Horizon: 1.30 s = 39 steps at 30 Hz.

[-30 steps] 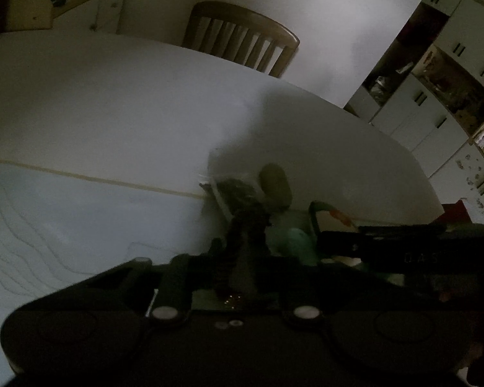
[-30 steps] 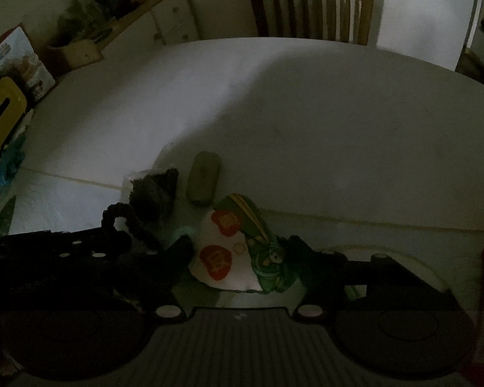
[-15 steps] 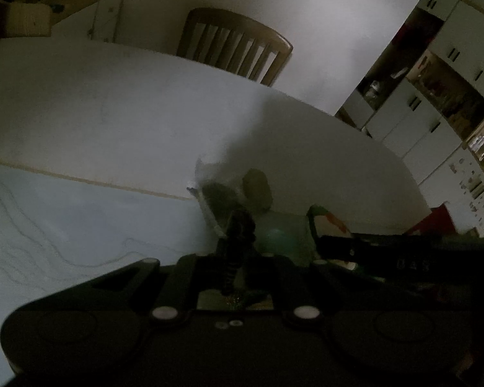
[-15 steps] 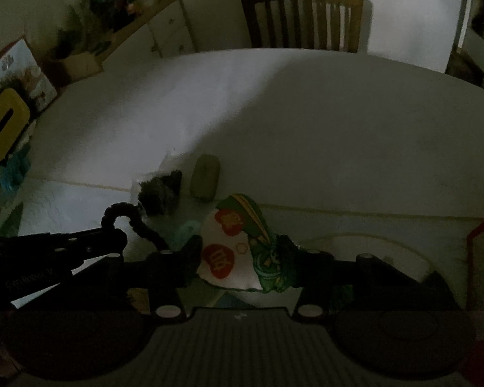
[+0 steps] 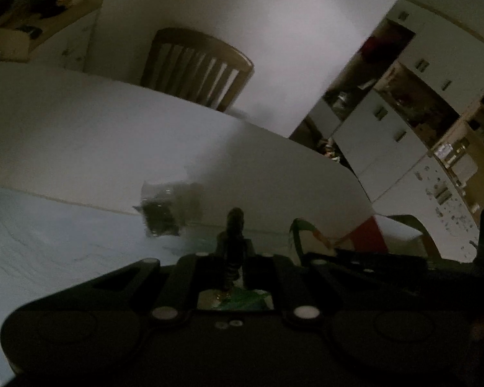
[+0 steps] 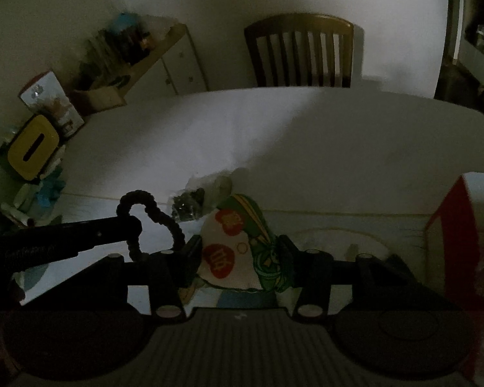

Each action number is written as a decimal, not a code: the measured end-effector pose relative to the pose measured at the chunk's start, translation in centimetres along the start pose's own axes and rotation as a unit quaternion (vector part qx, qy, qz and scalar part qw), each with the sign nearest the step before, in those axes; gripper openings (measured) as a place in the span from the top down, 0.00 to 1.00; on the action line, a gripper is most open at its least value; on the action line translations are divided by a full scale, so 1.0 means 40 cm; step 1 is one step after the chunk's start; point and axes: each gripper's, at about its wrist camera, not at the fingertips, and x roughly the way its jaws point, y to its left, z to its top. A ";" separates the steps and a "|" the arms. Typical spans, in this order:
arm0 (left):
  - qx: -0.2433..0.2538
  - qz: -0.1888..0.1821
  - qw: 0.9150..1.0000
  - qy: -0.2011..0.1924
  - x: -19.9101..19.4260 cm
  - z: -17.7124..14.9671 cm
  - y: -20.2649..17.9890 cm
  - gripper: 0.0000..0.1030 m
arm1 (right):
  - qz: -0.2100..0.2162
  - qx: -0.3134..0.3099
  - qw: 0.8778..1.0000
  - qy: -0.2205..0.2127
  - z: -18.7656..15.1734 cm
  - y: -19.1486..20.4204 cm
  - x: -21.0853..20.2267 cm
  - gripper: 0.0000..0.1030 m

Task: Organize objects
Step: 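Carry the heart-print pouch and green toy over into the cardboard box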

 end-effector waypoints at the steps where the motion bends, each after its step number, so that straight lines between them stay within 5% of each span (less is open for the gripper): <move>1: 0.004 0.001 1.000 0.003 -0.007 -0.002 -0.012 0.94 | -0.001 -0.001 1.000 -0.002 -0.001 -0.003 -0.018 0.52; 19: 0.078 -0.031 0.996 0.013 -0.064 -0.063 -0.305 0.94 | -0.007 0.005 0.999 -0.035 -0.056 -0.174 -0.320 0.52; 39: 0.143 -0.063 0.987 0.034 0.070 -0.093 -0.632 0.94 | -0.054 0.040 0.995 -0.076 -0.063 -0.525 -0.499 0.52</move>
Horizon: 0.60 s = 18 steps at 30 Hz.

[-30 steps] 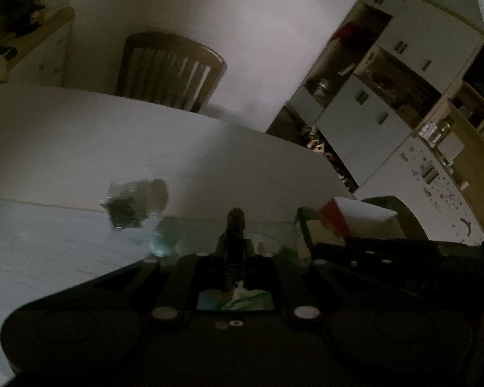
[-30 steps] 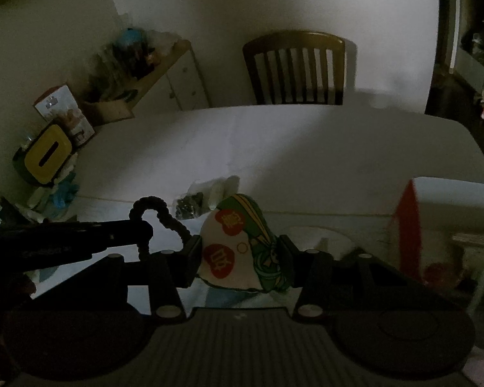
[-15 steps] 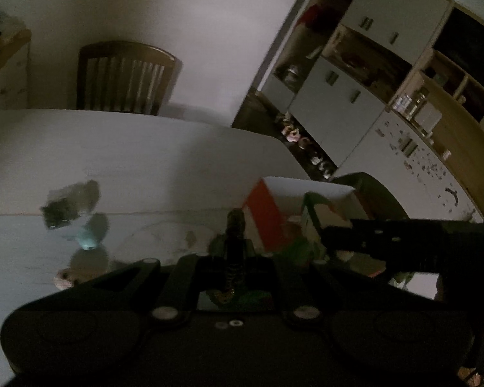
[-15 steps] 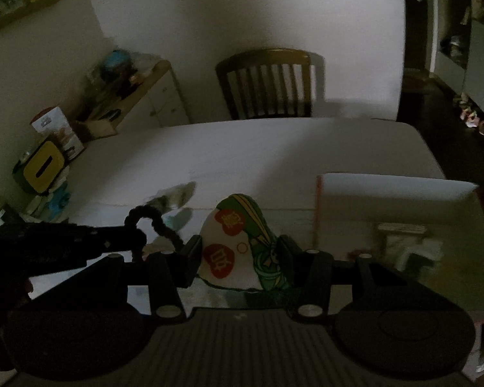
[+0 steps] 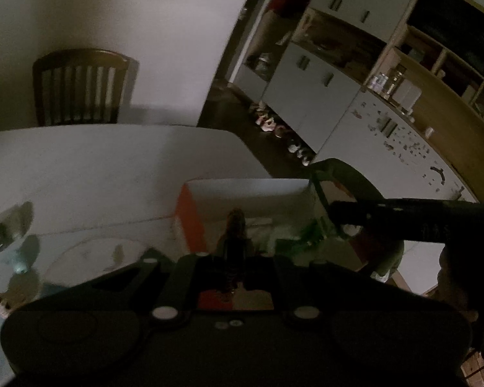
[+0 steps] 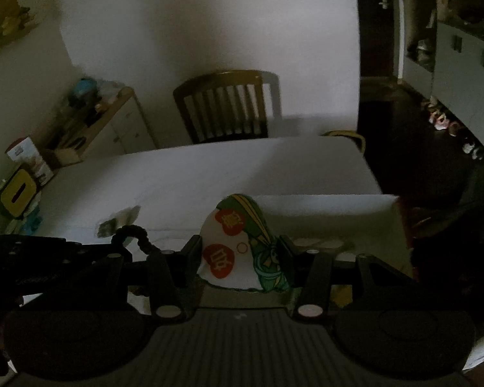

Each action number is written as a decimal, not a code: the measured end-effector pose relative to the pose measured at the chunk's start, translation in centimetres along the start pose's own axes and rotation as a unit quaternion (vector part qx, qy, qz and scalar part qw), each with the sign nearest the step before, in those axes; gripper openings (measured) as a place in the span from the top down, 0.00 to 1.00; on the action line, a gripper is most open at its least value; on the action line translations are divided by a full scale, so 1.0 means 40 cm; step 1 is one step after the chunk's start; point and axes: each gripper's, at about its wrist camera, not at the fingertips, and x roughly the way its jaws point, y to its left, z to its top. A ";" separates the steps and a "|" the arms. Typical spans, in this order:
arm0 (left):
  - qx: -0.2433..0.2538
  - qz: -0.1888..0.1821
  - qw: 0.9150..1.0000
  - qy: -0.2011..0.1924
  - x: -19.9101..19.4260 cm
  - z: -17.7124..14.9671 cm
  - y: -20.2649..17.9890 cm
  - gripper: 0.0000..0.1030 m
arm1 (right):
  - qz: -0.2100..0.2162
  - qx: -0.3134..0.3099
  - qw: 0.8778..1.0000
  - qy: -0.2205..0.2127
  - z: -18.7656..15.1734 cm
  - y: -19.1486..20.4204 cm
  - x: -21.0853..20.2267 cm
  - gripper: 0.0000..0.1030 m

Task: Organize objects
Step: 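Carry the heart-print pouch and green toy over into the cardboard box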

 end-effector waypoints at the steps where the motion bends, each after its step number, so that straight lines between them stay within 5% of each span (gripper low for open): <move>1: 0.003 -0.001 1.000 0.002 0.011 0.005 -0.014 0.94 | -0.003 0.001 1.000 0.000 0.003 -0.016 -0.001 0.52; 9: 0.030 -0.004 0.999 0.019 0.115 0.027 -0.113 0.94 | -0.029 0.013 1.000 -0.001 0.024 -0.133 0.018 0.52; 18: 0.051 0.034 0.997 0.055 0.250 0.025 -0.152 0.94 | -0.057 0.023 0.998 0.025 0.015 -0.255 0.109 0.52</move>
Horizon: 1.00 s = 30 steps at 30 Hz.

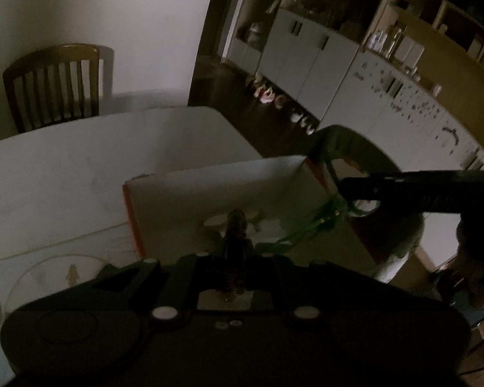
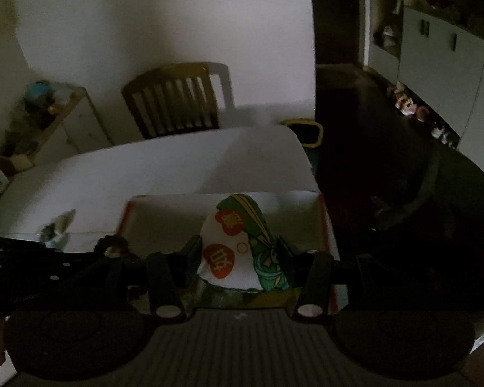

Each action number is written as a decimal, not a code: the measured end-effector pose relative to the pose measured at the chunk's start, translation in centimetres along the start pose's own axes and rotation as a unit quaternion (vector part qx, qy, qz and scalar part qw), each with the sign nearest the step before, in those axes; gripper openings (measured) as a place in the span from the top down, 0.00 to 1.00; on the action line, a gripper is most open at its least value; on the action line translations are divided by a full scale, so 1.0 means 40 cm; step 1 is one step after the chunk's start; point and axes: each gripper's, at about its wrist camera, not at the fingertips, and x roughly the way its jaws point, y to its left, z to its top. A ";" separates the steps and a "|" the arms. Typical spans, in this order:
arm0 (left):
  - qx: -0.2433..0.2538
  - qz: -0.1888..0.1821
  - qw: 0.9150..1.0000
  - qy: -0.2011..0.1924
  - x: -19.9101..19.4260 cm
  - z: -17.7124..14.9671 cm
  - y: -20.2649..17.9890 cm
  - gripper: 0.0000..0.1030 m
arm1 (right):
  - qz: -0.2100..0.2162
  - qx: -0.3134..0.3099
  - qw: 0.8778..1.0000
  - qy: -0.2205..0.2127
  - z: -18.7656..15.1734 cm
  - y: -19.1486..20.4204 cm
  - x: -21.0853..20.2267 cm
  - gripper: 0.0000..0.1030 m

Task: Organize objects
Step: 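Carry the heart-print pouch and green toy over into the cardboard box, then lower both held items into the cardboard box and open both tools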

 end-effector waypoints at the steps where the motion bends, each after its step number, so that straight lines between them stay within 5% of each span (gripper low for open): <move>1: 0.002 0.004 1.000 0.005 0.015 0.001 -0.001 0.94 | 0.002 -0.001 1.000 0.003 -0.002 -0.009 0.013 0.52; 30: 0.028 0.103 0.989 0.101 0.308 0.035 0.004 0.94 | -0.031 -0.077 0.994 0.075 -0.065 -0.035 0.265 0.50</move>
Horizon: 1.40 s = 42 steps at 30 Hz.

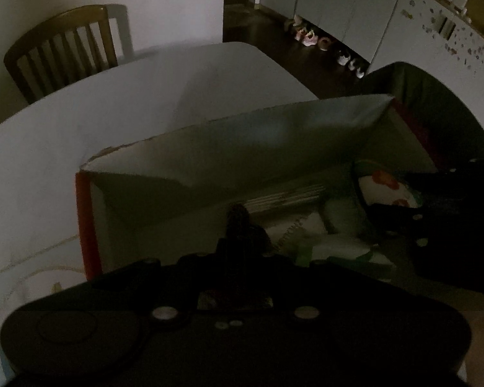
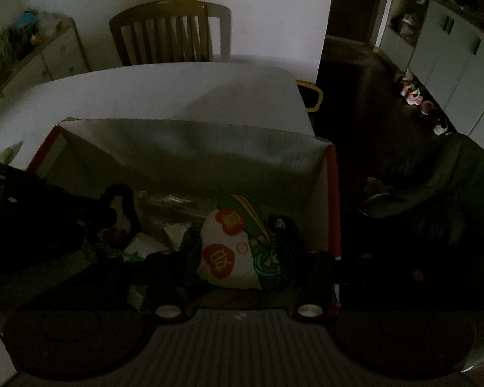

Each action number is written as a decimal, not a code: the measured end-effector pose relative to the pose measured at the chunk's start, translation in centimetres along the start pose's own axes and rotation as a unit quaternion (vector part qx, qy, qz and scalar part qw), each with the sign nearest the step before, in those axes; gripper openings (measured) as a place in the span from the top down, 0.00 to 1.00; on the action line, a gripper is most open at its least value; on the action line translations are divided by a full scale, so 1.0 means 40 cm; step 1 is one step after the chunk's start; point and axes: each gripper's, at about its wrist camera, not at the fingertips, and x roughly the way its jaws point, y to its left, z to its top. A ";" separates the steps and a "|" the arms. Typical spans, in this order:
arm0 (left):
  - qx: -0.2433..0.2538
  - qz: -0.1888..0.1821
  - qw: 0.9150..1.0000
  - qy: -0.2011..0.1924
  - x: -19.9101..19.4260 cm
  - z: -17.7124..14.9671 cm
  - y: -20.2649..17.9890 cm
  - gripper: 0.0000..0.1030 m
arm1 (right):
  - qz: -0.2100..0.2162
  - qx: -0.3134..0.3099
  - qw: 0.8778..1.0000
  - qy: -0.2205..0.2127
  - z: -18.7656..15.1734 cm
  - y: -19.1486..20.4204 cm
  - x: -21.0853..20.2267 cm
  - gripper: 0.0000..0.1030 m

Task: Organize objects
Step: 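Lower both held items into the cardboard box and open both tools, then withdraw both tools from the box toward the items left on the table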

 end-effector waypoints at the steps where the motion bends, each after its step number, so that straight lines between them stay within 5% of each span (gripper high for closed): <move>1: 0.003 0.003 1.000 0.002 0.003 0.001 0.000 0.94 | 0.000 0.001 1.000 0.000 -0.001 -0.001 0.001 0.49; 9: 0.000 0.017 0.999 0.029 0.045 0.007 0.006 0.93 | 0.008 0.016 1.000 -0.002 -0.002 -0.013 -0.002 0.47; 19: -0.006 0.020 0.999 0.037 0.056 0.004 -0.002 0.72 | 0.008 0.020 1.000 -0.005 -0.011 -0.021 -0.018 0.36; 26: -0.006 0.011 1.000 0.016 0.023 0.003 -0.013 0.48 | 0.012 0.029 0.999 -0.007 -0.016 -0.030 -0.035 0.34; 42: -0.005 -0.008 0.999 -0.032 -0.106 -0.033 -0.038 0.33 | 0.023 0.022 0.999 -0.033 -0.033 -0.024 -0.135 0.31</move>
